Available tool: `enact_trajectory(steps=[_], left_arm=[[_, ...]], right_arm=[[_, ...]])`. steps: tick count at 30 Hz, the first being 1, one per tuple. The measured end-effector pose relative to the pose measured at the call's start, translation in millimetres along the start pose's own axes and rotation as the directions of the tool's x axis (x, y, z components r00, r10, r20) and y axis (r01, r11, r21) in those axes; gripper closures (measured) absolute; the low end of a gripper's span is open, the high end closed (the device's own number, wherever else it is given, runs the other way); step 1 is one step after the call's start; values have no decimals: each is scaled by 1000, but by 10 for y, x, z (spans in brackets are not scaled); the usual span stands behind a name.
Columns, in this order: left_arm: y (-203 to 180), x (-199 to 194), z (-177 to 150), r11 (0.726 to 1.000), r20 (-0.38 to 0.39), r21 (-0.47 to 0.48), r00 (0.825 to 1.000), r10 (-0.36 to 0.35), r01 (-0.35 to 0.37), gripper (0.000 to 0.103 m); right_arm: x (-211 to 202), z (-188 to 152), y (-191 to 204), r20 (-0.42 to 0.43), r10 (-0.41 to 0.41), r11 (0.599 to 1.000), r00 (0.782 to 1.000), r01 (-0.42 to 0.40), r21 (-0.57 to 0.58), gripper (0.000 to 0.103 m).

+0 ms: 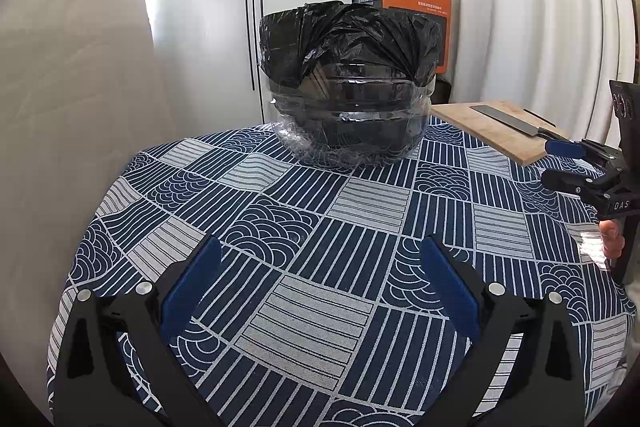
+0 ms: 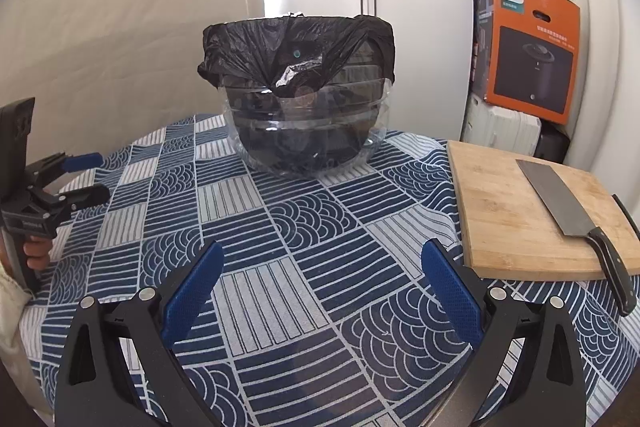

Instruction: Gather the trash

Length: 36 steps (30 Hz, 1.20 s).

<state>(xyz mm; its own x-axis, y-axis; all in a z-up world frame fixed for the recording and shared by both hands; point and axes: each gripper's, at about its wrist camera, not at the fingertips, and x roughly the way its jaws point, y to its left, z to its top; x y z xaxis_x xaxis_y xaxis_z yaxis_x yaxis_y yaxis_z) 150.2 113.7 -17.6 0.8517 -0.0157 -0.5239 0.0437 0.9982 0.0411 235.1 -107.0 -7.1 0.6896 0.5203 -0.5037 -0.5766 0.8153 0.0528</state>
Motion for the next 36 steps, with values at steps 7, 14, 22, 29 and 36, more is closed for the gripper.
enact_trajectory(steps=[7, 14, 22, 29, 36], left_arm=[[15, 0, -2, 1000, 0, -7, 1000, 0, 0, 6], [19, -13, -4, 1000, 4, -9, 1000, 4, -4, 6], [24, -20, -3, 1000, 7, -9, 1000, -2, 2, 6], [12, -28, -3, 1000, 8, -3, 1000, -2, 2, 6], [7, -24, -4, 1000, 5, -3, 1000, -3, 3, 6]], right_arm=[[2, -1, -13, -4, 7, 1000, 1000, -6, 5, 8], [10, 2, 1, -5, 13, 1000, 1000, -13, -2, 8], [10, -3, 11, -6, 9, 1000, 1000, -9, -5, 8], [21, -2, 21, -10, 10, 1000, 1000, -10, -5, 8], [31, -1, 30, -13, 11, 1000, 1000, -12, -6, 8]])
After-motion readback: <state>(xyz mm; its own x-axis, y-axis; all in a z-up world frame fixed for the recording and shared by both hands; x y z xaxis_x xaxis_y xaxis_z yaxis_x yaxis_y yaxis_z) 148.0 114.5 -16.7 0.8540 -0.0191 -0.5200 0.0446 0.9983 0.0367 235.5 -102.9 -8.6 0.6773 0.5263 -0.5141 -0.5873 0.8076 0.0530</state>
